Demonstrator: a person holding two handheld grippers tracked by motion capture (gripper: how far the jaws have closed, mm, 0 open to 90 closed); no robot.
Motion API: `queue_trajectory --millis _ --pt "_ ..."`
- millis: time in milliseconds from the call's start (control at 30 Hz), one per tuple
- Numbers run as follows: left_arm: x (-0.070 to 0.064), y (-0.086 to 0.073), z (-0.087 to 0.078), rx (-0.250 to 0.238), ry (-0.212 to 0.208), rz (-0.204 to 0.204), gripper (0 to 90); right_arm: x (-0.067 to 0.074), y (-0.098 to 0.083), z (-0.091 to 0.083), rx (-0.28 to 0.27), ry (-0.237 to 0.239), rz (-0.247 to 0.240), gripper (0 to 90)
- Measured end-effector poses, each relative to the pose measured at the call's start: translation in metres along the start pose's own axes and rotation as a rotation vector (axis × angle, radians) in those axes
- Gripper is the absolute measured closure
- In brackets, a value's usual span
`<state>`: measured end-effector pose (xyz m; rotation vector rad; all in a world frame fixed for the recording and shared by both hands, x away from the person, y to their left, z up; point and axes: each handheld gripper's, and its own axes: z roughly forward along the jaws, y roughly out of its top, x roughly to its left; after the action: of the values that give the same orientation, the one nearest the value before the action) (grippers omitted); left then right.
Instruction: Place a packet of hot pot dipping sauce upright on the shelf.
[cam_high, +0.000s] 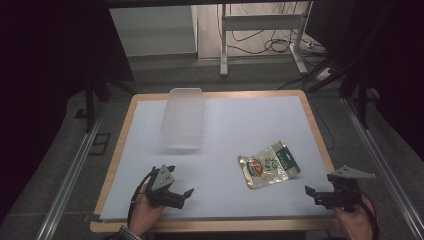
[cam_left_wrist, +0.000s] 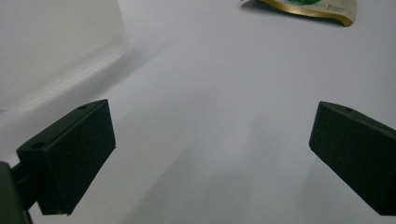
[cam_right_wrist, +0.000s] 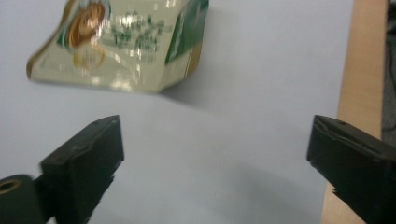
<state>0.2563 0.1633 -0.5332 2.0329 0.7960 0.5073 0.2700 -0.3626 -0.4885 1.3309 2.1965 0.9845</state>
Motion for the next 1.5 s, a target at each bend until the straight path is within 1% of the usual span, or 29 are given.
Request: queue_trajectory --millis 100,167,233,367,467,533,700,867,900,1033,1067,1133,1200,1367,1500 --pt "0.001 0.000 0.000 -0.003 0.003 -0.005 0.2 -0.001 0.001 -0.002 -0.041 0.013 -0.010 0.5" --pt "0.002 0.000 -0.001 -0.008 0.004 -0.010 0.2 -0.002 0.001 -0.002 -0.053 0.016 -0.014 0.0" --pt "0.001 0.000 -0.001 -0.005 0.003 -0.004 0.2 -0.001 0.001 -0.002 -0.062 0.015 -0.019 0.0" --pt "0.001 0.000 0.000 -0.002 0.002 0.000 0.2 0.000 0.001 -0.001 -0.054 0.020 -0.025 0.0" --pt "0.002 0.000 0.000 -0.005 0.003 -0.005 0.2 0.001 0.002 0.000 -0.038 0.030 -0.030 1.1" --pt "0.001 0.000 0.000 -0.004 0.004 -0.005 0.2 0.001 0.002 0.000 -0.028 0.026 -0.034 1.9" --pt "0.001 0.000 0.000 -0.002 0.003 -0.002 0.2 0.001 0.001 0.002 -0.009 0.038 -0.038 1.8" --pt "0.002 0.000 0.000 -0.003 0.004 -0.003 0.2 0.000 0.001 0.003 -0.011 0.033 -0.027 0.0" --pt "0.001 0.000 0.000 -0.002 0.004 -0.003 0.2 0.000 0.001 0.004 -0.008 0.040 -0.021 0.0" --pt "0.001 0.000 0.000 -0.002 0.004 -0.003 0.2 0.000 0.002 0.003 -0.025 0.040 -0.011 0.0" --pt "0.001 0.000 0.001 -0.002 0.005 -0.002 0.2 0.000 0.003 0.003 -0.035 0.033 -0.016 0.0" --pt "0.001 0.000 0.001 -0.002 0.005 -0.002 0.2 0.001 0.004 0.003 -0.034 0.030 -0.016 0.0" --pt "0.001 0.000 0.001 -0.002 0.005 -0.003 0.3 0.002 0.005 0.005 -0.035 0.023 -0.028 0.0" --pt "0.002 0.000 0.001 -0.003 0.005 -0.004 0.2 0.003 0.008 0.009 -0.037 0.035 -0.049 0.0" --pt "0.002 -0.001 0.001 -0.006 0.006 -0.009 0.3 0.004 0.010 0.011 -0.040 0.043 -0.051 0.0"
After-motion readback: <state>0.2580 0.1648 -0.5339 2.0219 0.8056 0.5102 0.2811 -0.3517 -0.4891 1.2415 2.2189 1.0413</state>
